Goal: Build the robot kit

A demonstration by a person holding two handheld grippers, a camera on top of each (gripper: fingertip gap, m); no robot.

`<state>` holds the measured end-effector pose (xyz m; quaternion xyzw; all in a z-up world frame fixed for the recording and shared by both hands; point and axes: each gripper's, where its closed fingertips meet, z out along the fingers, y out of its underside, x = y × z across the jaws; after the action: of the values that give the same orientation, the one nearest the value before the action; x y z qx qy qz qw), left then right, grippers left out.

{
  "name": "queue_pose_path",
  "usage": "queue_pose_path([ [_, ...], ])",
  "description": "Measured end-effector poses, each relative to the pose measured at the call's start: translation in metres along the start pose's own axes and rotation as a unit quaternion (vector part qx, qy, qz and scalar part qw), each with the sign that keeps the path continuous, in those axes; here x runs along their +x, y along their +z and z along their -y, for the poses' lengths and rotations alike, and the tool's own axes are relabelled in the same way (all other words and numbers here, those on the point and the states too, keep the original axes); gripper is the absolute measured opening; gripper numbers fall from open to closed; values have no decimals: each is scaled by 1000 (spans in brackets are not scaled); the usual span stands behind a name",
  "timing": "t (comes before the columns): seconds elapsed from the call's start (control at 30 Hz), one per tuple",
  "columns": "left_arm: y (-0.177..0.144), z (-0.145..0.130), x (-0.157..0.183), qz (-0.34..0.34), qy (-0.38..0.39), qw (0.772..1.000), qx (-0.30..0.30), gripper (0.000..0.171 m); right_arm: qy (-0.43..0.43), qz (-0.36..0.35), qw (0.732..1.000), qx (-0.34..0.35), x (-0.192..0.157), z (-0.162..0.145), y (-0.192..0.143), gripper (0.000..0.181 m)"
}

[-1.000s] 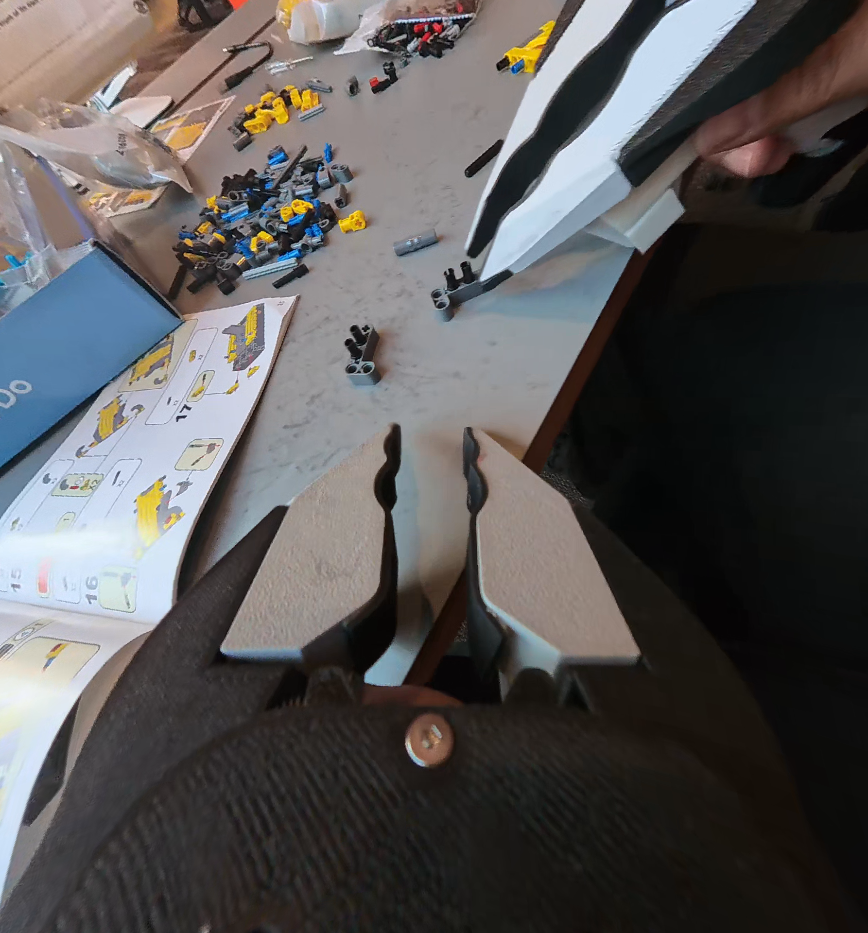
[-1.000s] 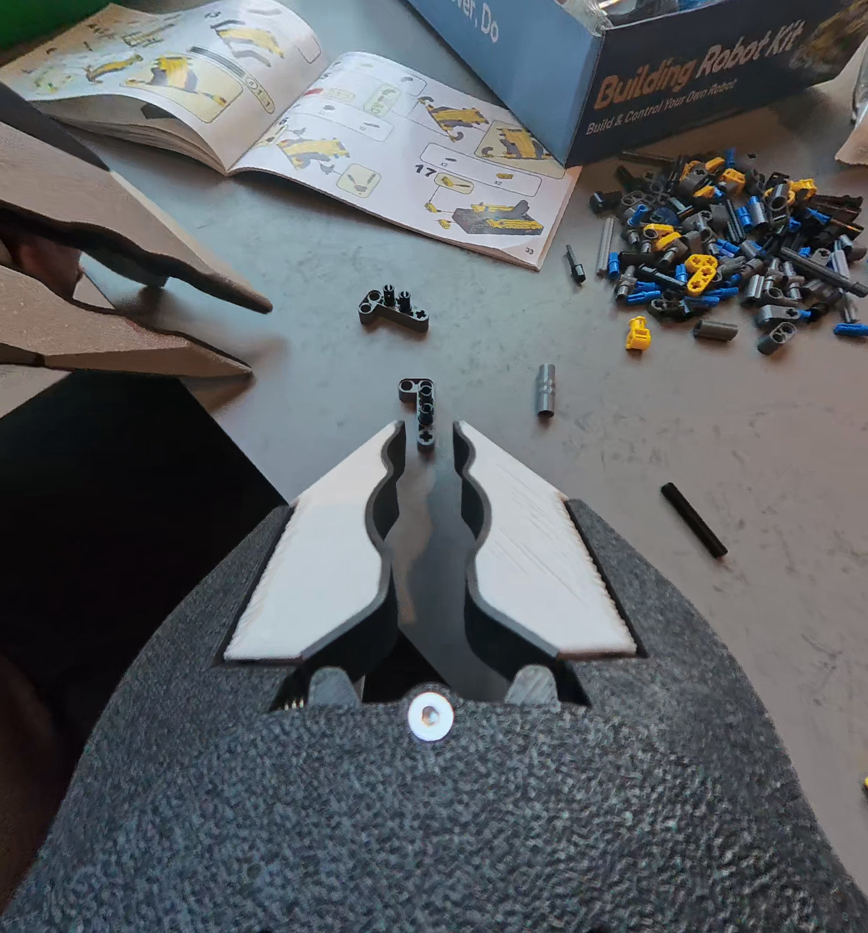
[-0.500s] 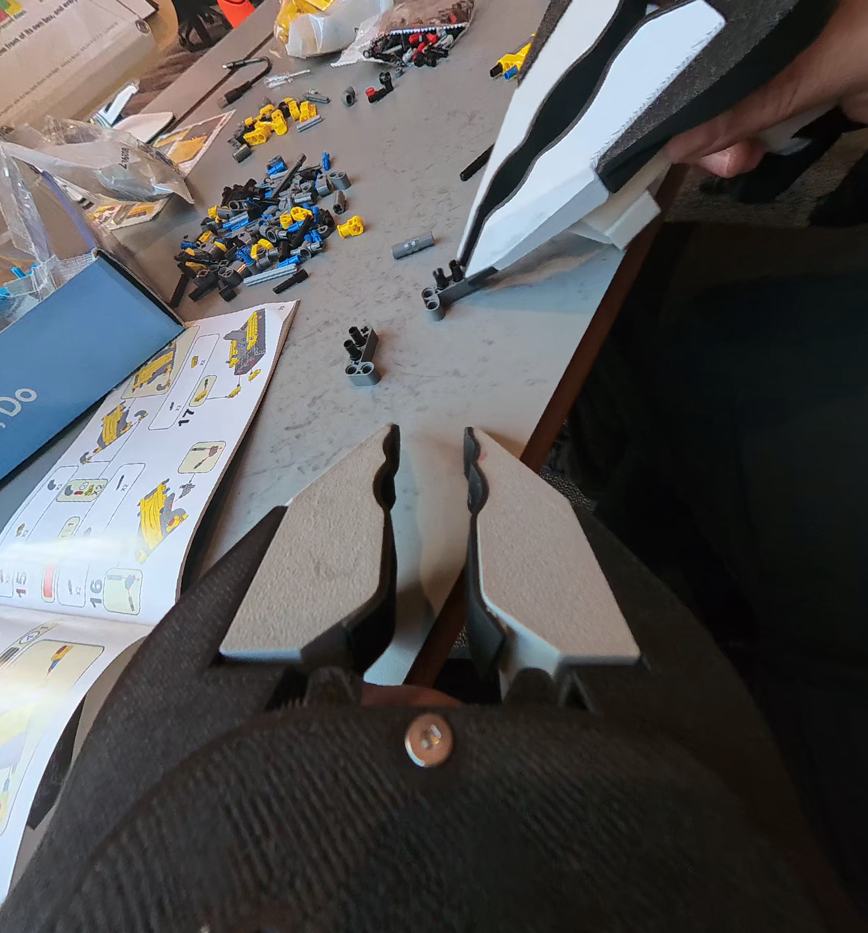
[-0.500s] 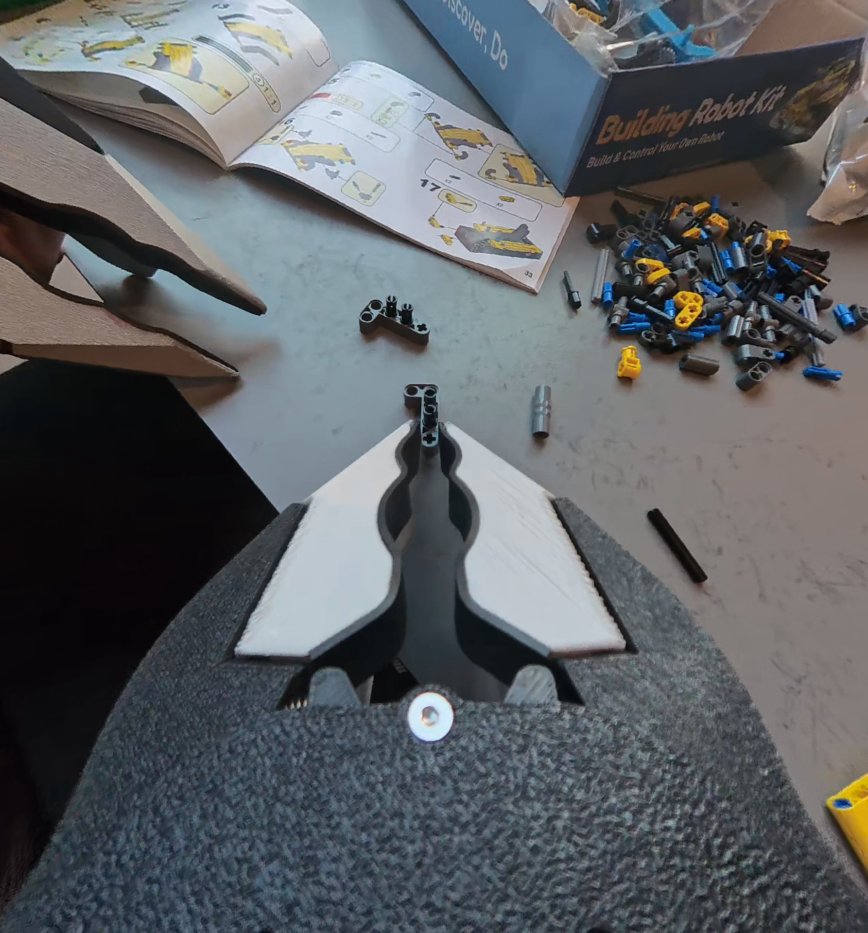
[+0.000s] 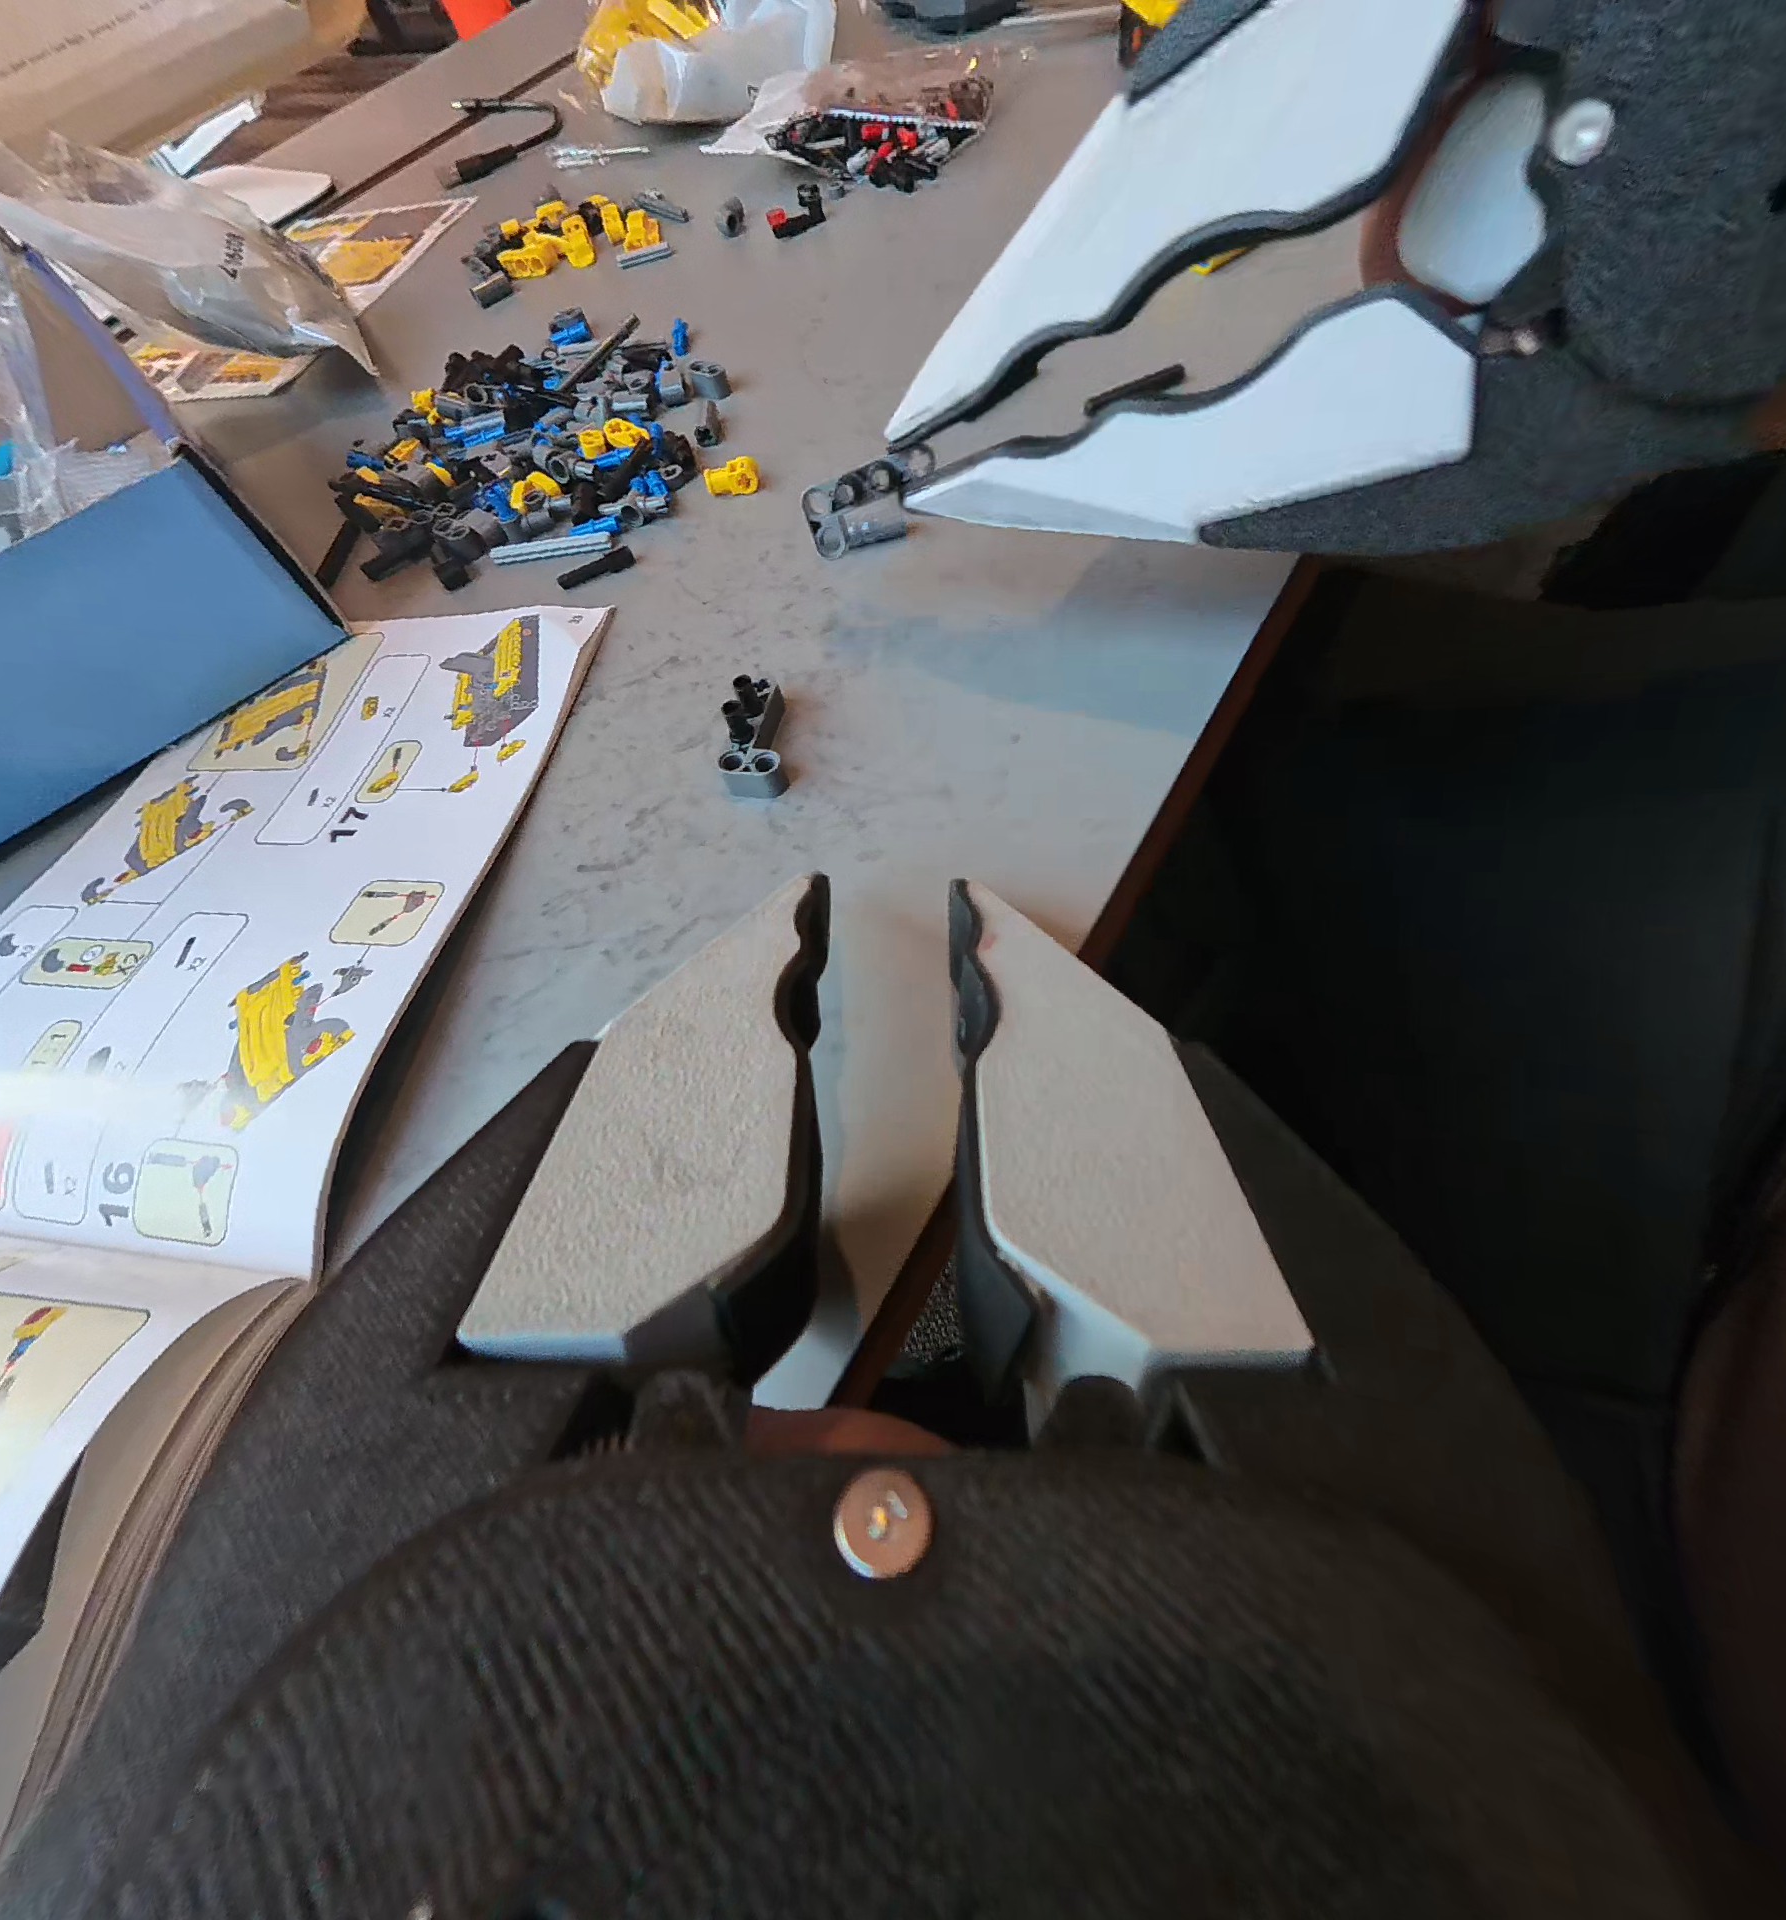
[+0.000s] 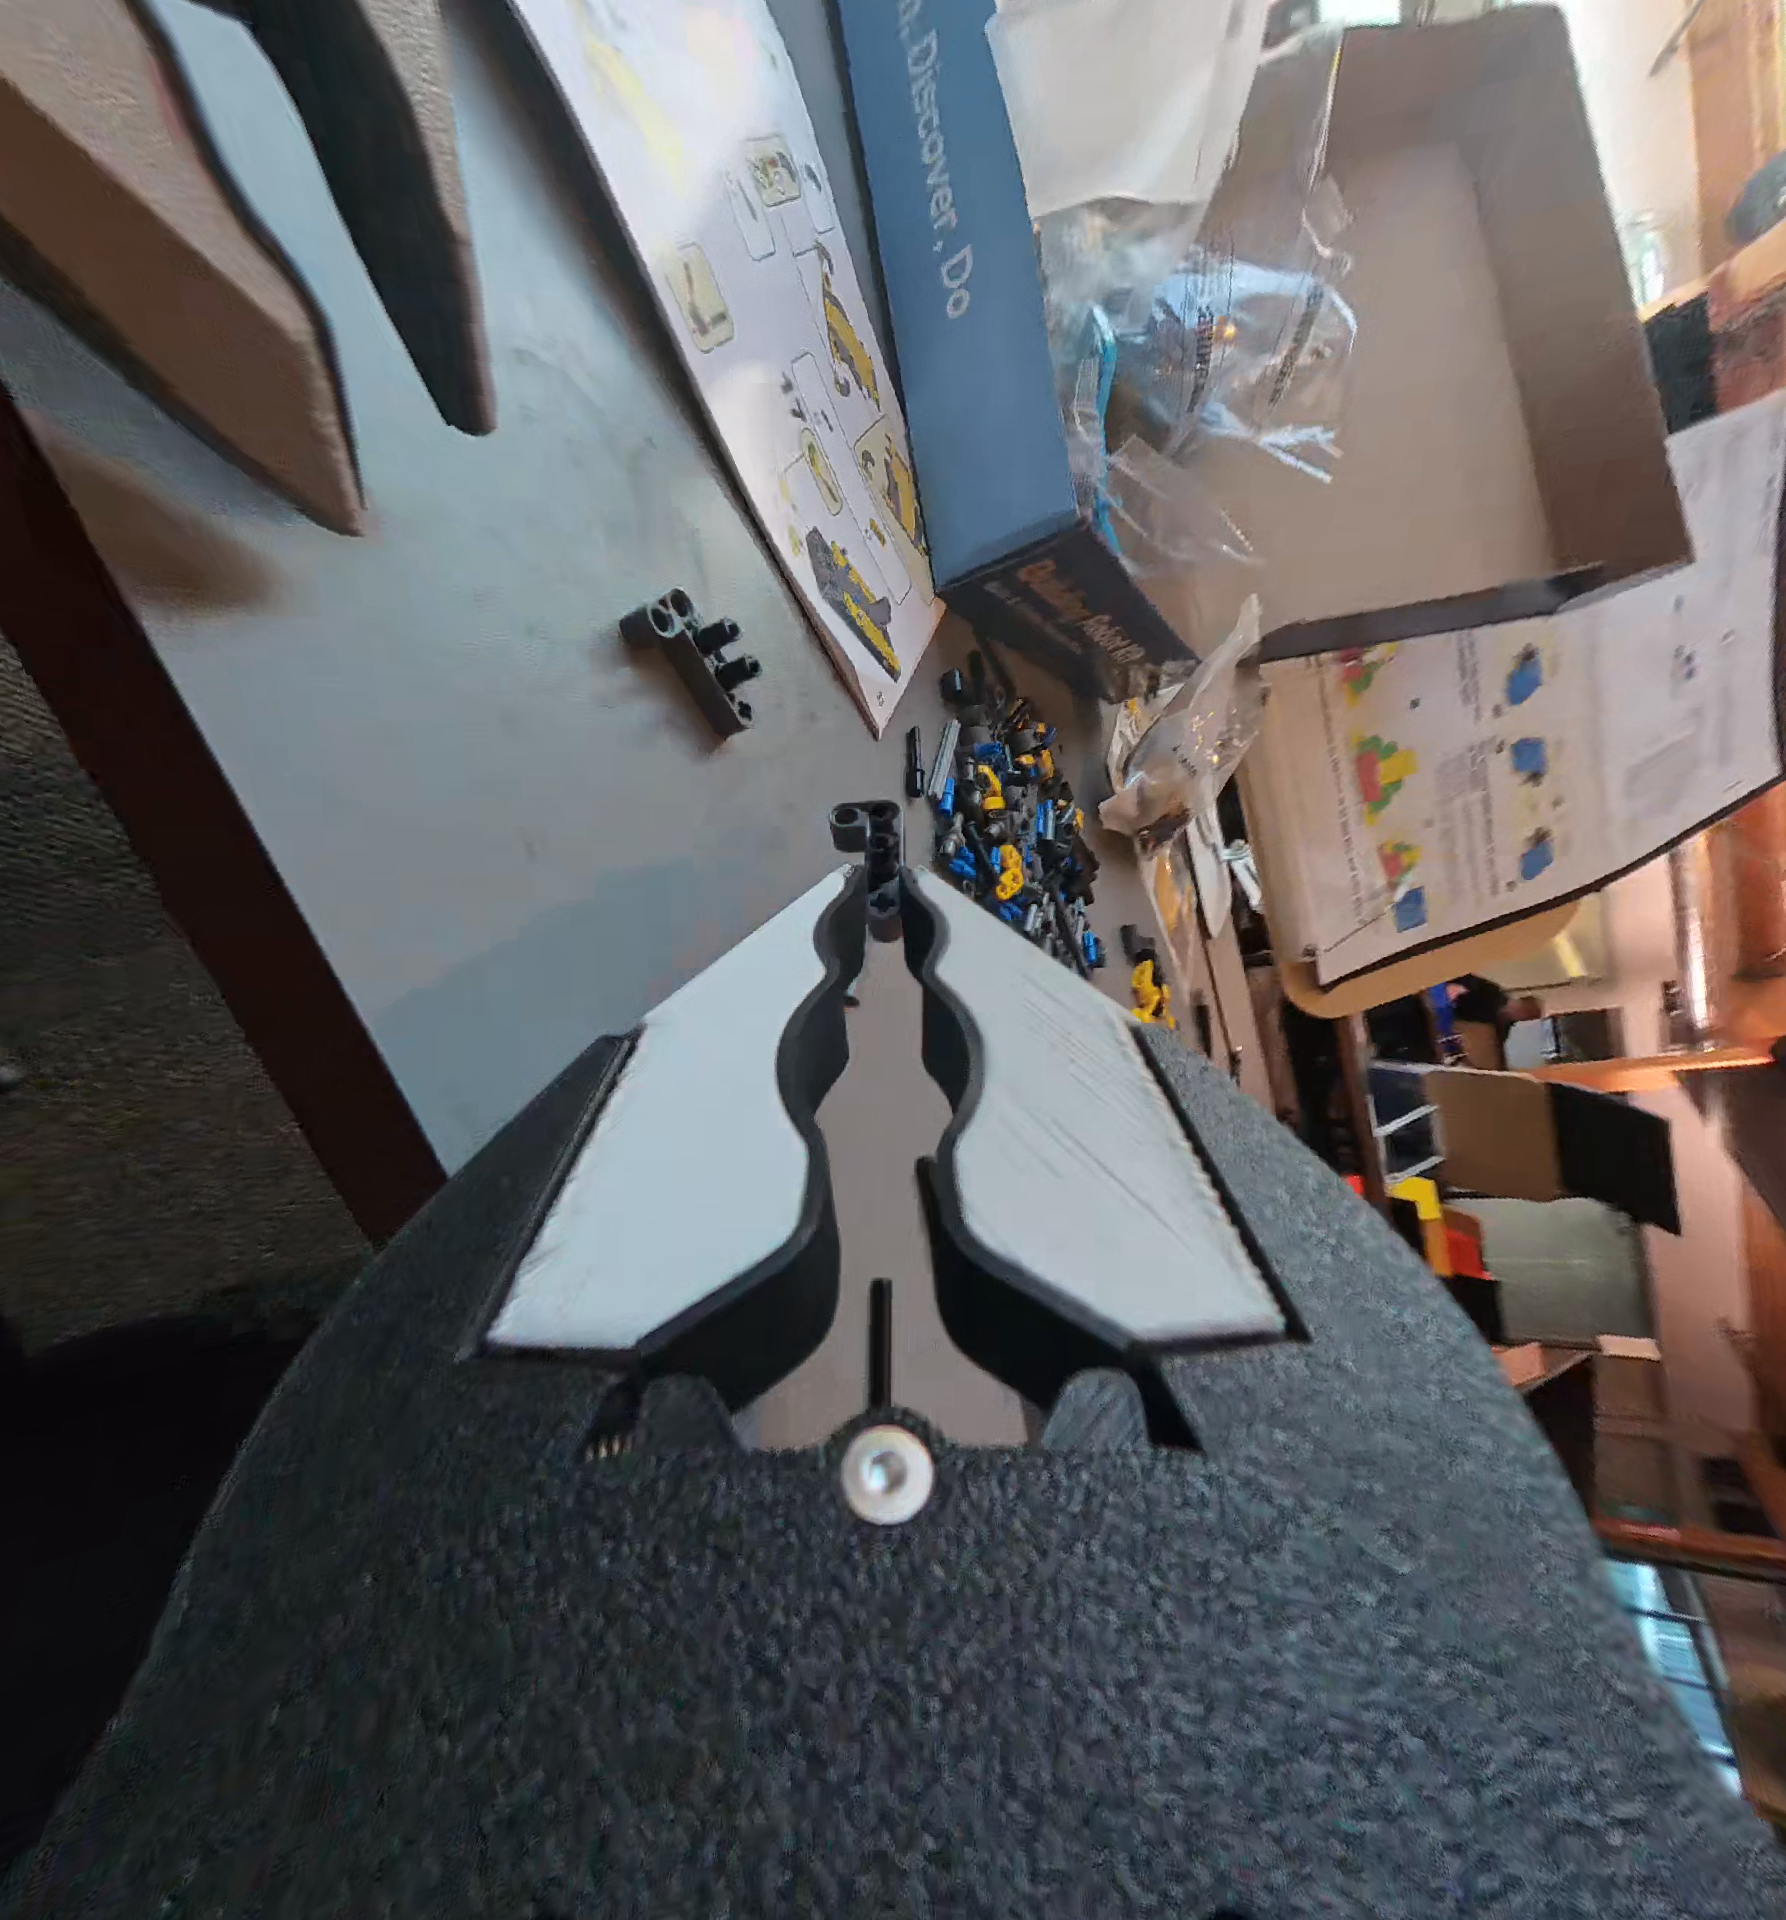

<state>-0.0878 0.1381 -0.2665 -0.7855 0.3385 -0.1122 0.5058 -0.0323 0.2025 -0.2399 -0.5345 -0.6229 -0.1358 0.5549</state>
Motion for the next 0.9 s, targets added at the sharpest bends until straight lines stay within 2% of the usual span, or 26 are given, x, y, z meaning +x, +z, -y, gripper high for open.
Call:
queue_pose_path([
  [0.13, -4, 7, 1, 4, -8, 1000, 7, 19, -38, -14, 999, 7, -1, 7, -7, 6],
  [0.17, -4, 10, 2, 4, -10, 1000, 11, 19, -39, -17, 999, 7, 1, 6, -8, 0],
  [0.37, 0, 5, 8, 2, -14, 1000, 0, 20, -12, -7, 1000, 2, 4, -5, -9, 0],
  [0.5, 2, 2, 6, 10, -3, 1000, -4, 19, 92, 56, 994, -13, -6, -25, -1, 0],
  [0.6, 0, 0, 3, 13, -4, 1000, -4, 19, 208, 86, 974, -4, 8, -40, -7, 0],
  [0.67, -1, 0, 1, 14, -8, 1000, -3, 19, 275, 116, 954, -7, 13, -53, -12, 14],
  [0.7, -1, 0, 0, 13, -10, 1000, -2, 19, 296, 136, 945, -9, 11, -59, -14, 20],
  [0.77, 0, 1, 0, 12, -9, 1000, 0, 19, 314, 170, 934, -20, 5, -70, -16, 19],
  [0.9, 0, 0, 0, 12, -4, 1000, 0, 20, 375, 209, 903, 5, 5, -66, -24, 19],
])
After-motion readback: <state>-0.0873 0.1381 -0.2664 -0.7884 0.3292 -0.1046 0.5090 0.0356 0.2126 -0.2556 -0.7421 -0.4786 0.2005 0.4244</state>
